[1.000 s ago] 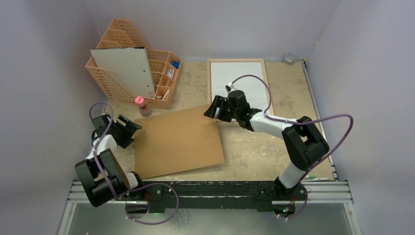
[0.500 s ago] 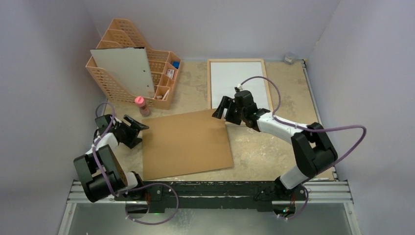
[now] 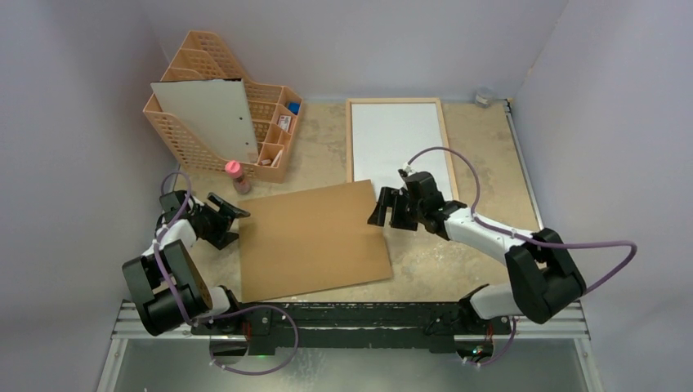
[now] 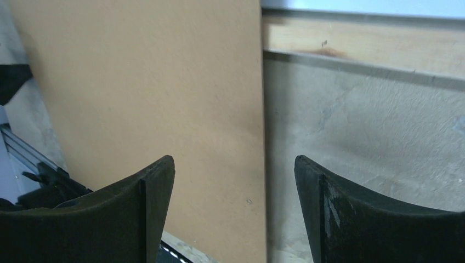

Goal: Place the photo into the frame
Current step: Turn over the photo frame item at the center of the board.

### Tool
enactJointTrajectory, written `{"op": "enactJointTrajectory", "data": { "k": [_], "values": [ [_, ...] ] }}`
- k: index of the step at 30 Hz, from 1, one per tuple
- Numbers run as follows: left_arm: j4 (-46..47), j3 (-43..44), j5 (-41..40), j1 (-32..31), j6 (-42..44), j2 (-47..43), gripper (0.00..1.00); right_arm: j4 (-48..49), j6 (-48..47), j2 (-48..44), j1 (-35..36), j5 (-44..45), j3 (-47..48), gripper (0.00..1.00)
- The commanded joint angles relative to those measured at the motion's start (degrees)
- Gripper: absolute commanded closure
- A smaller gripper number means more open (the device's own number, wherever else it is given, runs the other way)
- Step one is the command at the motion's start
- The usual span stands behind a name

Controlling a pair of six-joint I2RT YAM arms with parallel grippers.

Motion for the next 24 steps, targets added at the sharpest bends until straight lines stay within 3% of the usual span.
{"op": "enactJointTrajectory", "data": {
  "k": [1,15,18,24],
  "values": [
    [-3.8,1.5,-0.7,-0.5,1.8,0.4,0.25,3.1,-2.1,1.7,-0.4,-5.5,-2.2,0.17],
    [-3.6,0.8,0.3,-0.6,2.1,1.9,0.25,27.0,0.2,10.9,-1.5,-21.9,-7.8,0.18],
    [-3.5,0.6,0.3,-0.7,2.0,2.0,0.25,38.2,3.7,9.8,-2.1,-27.8,-11.1,0.23],
    [-3.7,0.6,0.4,-0.8,1.5,1.9,0.26,48.0,6.7,11.7,-2.1,-34.1,-10.1,0.35]
  ]
}}
